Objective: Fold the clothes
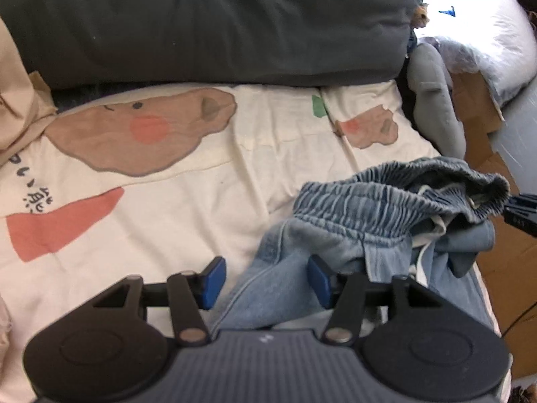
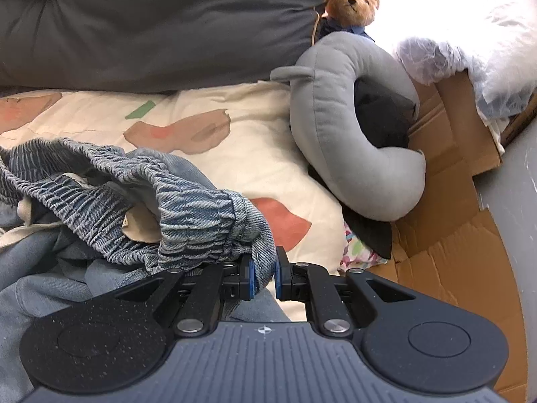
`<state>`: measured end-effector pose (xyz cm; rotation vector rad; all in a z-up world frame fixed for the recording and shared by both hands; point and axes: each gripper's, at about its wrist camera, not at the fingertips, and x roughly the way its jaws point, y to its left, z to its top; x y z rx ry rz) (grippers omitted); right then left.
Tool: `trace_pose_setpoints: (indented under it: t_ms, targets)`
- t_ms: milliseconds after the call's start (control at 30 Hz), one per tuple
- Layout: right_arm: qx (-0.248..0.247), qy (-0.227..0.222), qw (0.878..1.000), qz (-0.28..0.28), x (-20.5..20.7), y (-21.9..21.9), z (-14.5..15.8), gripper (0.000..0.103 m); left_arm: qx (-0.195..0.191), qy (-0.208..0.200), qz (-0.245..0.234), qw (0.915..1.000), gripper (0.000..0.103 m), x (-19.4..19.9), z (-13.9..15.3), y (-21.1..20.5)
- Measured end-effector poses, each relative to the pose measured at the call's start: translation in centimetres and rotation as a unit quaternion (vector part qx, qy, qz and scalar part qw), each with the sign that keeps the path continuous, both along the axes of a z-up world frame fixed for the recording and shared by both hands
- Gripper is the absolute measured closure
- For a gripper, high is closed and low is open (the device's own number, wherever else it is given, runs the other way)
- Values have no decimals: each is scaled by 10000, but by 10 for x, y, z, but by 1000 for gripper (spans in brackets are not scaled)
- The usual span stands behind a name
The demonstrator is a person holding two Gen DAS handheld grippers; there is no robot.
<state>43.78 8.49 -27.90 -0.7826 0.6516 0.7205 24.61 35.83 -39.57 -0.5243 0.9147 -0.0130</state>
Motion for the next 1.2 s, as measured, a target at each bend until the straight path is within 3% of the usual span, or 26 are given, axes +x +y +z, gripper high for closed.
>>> trace_pose_setpoints:
  t_ms: [200,300,467,600,667,767,900,1200]
  targets:
    - [-41,-20,10000,27,-1,2,-1,94,-107,-162,1,9998,46,11,6,7]
    - [-62,-9,10000,17,0,2,-1,94,16,-126,-91,9999,46,22,4,6]
    - [-92,-8,10000,1,2,2,-2,94,-376,32,-156,9992,48,31,-14,10]
    - [-58,55,9999,-84,4,0,-1,94,-383,94,-356,9986,49,37,-20,0]
    - [14,141,9998,-161,5,-2,1,94,-380,109,-464,9981,61,40,-23,-7]
    - [55,133,9998,-167,4,-2,3,94,-242,193,-550,9980,67,45,-26,-19]
    - [59,71,9999,-40,-1,1,8,94,-261,160,-370,9988,91,42,-21,-13]
    - [114,-29,9991,405,-17,17,32,94,83,-357,320,9988,98,-9,31,11]
